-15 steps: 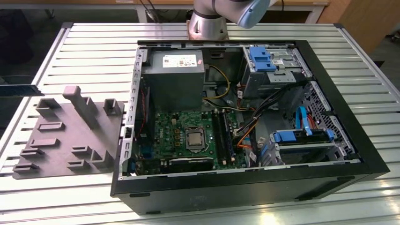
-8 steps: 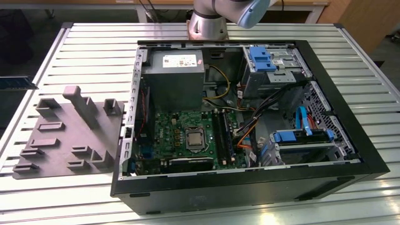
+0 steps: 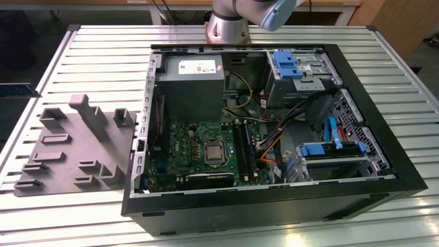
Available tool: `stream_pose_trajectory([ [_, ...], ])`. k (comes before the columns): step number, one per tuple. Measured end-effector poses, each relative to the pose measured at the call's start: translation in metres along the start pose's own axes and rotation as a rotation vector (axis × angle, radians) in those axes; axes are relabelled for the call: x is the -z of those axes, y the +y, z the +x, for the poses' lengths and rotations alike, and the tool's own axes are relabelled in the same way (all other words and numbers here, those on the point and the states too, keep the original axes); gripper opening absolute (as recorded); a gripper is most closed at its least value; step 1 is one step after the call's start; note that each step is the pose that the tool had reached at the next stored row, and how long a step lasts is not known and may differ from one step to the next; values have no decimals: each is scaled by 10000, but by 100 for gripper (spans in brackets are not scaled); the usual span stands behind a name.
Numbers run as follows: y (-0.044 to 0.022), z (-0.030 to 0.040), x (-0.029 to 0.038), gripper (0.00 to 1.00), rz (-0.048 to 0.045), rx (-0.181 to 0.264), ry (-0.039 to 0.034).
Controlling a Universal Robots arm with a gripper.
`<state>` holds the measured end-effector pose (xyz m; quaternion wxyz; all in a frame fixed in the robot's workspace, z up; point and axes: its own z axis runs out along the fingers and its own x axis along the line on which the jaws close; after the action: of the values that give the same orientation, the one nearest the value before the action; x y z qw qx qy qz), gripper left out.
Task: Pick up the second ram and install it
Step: 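Pick up the second ram and move it above second insertion slot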
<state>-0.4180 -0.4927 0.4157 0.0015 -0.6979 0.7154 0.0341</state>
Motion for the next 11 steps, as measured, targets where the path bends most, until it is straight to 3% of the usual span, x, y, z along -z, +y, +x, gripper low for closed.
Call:
stream_pose_trajectory([
  [11, -99, -2, 4, 11, 1, 0, -1],
])
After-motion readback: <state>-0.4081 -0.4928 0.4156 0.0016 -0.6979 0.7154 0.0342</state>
